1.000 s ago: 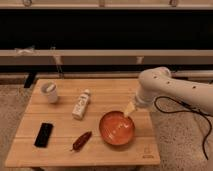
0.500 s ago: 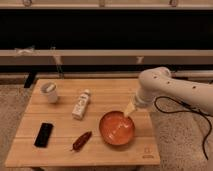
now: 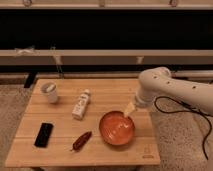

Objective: Move the arm in a circular motion

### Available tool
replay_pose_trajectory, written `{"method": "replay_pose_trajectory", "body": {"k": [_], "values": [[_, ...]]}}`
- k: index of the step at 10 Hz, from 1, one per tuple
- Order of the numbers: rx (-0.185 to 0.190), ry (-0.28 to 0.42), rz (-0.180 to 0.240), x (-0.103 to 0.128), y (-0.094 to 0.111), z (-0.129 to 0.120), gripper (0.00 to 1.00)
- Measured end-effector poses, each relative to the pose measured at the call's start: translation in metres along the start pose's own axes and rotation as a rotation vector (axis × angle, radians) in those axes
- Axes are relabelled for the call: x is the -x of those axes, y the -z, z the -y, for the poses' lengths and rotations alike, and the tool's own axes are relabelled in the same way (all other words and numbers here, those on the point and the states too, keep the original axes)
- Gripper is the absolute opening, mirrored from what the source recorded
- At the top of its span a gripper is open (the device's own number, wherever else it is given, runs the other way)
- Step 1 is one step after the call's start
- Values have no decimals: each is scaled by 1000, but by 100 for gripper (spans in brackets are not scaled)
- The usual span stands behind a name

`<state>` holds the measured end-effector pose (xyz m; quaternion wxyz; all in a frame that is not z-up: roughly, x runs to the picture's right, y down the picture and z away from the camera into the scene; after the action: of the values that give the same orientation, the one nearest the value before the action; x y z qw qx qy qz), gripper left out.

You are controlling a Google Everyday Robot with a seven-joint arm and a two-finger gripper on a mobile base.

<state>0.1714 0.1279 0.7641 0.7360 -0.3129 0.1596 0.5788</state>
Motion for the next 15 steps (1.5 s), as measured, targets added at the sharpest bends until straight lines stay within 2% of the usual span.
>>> {"method": "replay_pose_trajectory", "body": {"k": [7, 8, 10, 12, 13, 15], "values": [[-2, 0, 0, 1, 0, 0, 80], [-4, -3, 3, 7, -2, 2, 80], [-7, 5, 13, 32, -4, 8, 80], [-13, 33, 22, 76, -3, 12, 80], [-14, 55, 26, 96, -3, 4, 80], [-21, 120, 39, 134, -1, -29, 80]]}}
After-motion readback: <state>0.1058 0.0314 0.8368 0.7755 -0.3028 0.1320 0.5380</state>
